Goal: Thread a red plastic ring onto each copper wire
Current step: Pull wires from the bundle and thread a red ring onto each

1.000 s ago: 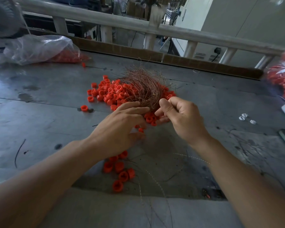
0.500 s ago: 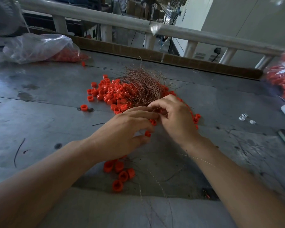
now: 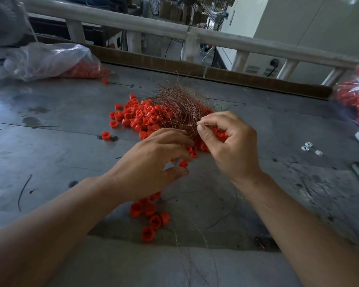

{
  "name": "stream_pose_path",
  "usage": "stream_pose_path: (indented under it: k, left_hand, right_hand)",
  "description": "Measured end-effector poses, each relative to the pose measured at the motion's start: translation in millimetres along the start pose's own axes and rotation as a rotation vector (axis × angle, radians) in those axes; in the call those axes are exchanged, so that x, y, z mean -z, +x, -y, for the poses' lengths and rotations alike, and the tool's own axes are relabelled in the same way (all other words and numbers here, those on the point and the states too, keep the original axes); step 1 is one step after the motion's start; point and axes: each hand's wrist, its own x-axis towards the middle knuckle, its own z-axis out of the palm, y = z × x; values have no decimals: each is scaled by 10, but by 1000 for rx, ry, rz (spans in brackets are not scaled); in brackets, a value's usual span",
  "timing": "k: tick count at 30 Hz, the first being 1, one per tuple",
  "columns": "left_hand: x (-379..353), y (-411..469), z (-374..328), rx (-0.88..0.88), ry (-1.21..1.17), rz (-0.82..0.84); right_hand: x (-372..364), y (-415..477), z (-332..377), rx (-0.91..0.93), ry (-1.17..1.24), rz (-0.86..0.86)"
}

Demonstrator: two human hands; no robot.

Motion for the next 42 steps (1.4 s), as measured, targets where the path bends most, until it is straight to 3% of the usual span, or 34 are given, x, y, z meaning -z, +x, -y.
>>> stream_pose_path:
  k: [13,25,30,37,42]
  left_hand:
    - [-18,-8,-2,73,2,23]
    - [-16,-20,5,82,2,46]
    - [-23,-14,-1,87,9,57]
    - [-39,-2,-7,75,12,54]
    - [-46,-4,-12,50,-14,67]
  right_hand:
    - [80,-6,17,-126,243,55]
    - [185,27,80,-154,452,-94]
    - [207,34,44,-156,344,-90]
    - [153,-14,18,-167,35,224]
    - [110,-30,64,-117,78,239]
